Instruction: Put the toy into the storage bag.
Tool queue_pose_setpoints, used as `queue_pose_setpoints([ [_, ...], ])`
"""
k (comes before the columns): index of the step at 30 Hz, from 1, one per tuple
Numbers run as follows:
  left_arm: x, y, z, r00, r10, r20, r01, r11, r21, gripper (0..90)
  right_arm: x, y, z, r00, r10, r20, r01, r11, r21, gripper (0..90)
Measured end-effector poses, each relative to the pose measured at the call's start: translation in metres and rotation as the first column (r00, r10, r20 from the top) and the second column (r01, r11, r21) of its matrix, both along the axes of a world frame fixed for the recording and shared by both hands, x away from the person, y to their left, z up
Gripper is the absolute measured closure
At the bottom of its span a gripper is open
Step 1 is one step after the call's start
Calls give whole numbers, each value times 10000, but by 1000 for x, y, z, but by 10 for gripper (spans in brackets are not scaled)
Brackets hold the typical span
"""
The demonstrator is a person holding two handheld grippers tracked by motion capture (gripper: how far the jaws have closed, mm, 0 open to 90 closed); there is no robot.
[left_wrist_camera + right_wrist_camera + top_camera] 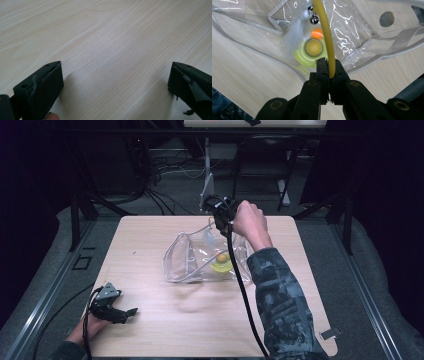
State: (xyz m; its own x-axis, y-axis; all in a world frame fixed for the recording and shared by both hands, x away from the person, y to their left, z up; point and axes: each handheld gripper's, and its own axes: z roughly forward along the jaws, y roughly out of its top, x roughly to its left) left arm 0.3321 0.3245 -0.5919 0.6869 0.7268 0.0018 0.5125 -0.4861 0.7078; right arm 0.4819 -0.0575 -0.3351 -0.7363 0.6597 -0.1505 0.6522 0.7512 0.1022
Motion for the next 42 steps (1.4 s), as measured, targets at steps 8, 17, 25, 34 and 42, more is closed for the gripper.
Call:
queue_pose_setpoints([
  [8, 0, 0, 0, 10000, 5, -9, -5, 10000, -15, 0, -1, -7, -17, 9995, -238, -218, 235, 9996, -145, 869],
  [17, 0, 0, 0, 10000, 3, -8, -3, 10000, -10, 0, -3, -10, -20, 9993, -352, -121, 352, 9994, 0, 870],
  [25, 0, 0, 0, 10000, 3, -5, -3, 10000, -12, 0, -7, -12, -16, 9995, -315, 4, 315, 9993, 224, 844],
  [34, 0, 0, 0, 10000, 30, -16, -30, 10000, -33, 0, -20, -20, 0, 9983, -359, 465, 313, 9950, 949, 652],
  [42, 0, 0, 0, 10000, 4, -7, -4, 10000, -12, 0, -35, -32, 10, 9933, -616, 973, 487, 9902, 1306, 386],
])
